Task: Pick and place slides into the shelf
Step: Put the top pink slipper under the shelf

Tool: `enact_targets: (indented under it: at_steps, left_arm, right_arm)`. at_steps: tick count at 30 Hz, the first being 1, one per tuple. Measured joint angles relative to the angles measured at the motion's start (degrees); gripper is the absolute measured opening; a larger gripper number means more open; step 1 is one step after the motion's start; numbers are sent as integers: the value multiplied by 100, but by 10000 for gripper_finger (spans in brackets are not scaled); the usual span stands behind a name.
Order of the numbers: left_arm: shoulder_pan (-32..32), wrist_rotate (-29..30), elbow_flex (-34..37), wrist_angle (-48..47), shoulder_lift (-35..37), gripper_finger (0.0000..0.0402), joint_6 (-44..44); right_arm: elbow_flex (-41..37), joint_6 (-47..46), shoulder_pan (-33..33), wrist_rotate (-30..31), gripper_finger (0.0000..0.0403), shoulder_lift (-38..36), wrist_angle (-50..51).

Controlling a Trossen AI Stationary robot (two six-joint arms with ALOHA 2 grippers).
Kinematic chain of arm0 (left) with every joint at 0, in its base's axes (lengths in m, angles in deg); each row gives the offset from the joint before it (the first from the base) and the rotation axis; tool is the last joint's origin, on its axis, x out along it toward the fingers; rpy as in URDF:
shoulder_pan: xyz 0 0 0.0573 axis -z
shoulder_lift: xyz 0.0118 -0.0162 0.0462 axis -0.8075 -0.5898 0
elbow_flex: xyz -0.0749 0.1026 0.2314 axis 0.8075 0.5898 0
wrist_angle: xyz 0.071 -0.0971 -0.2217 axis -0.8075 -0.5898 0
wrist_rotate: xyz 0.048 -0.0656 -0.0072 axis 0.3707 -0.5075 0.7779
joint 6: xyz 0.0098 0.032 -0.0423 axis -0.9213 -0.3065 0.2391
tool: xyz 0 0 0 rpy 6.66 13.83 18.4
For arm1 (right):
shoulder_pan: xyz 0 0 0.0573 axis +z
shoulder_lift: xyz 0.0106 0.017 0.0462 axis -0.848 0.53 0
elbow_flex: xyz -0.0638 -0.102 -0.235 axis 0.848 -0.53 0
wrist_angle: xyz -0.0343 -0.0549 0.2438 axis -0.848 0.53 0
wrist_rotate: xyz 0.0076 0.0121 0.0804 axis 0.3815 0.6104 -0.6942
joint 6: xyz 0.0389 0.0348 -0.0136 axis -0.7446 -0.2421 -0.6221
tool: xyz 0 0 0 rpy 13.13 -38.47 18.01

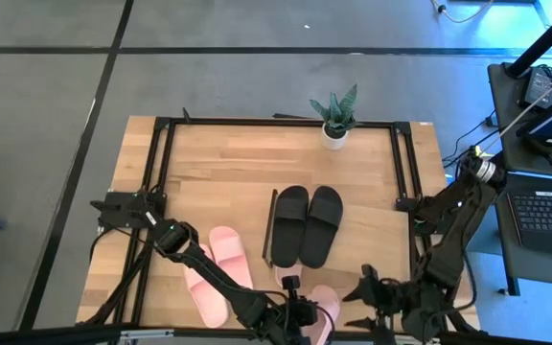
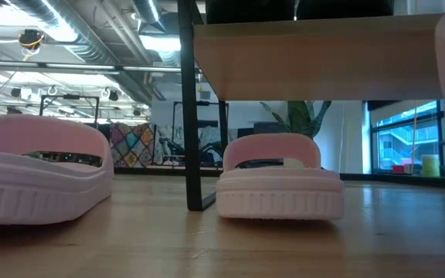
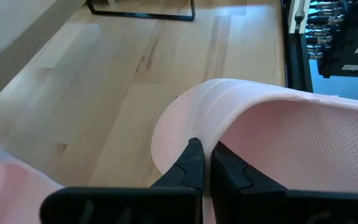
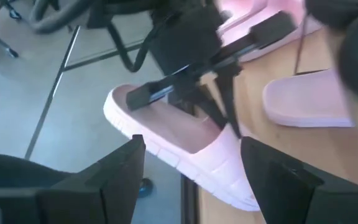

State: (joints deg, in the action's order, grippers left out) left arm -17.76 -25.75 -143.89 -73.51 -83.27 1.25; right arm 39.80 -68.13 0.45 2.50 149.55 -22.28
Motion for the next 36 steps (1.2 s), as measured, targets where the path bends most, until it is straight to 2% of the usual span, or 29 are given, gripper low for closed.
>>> enact_targets:
  at_steps: [5, 18, 22, 26, 29, 36]
  left_arm:
    - [-2, 0, 3, 7, -4, 1, -2]
    - [-11, 3, 10, 41, -9, 1, -7]
    - [-15, 7, 10, 39, -9, 1, -9]
    - [-23, 9, 10, 39, -9, 1, -11]
    - [-24, 10, 11, 37, -9, 1, -44]
    - [-24, 15, 12, 32, -9, 1, -59]
  right_arm:
    - [0, -49, 1, -223, 265, 270, -453]
    - [1, 108, -63, -235, 265, 598, -940]
    - [166, -165, -225, -322, 262, 797, -766]
    - [650, -145, -381, -576, 247, 1087, -173]
    - [1164, 461, -410, -892, 232, 1345, 549]
    - [2280, 2933, -154, -1027, 208, 1864, 787]
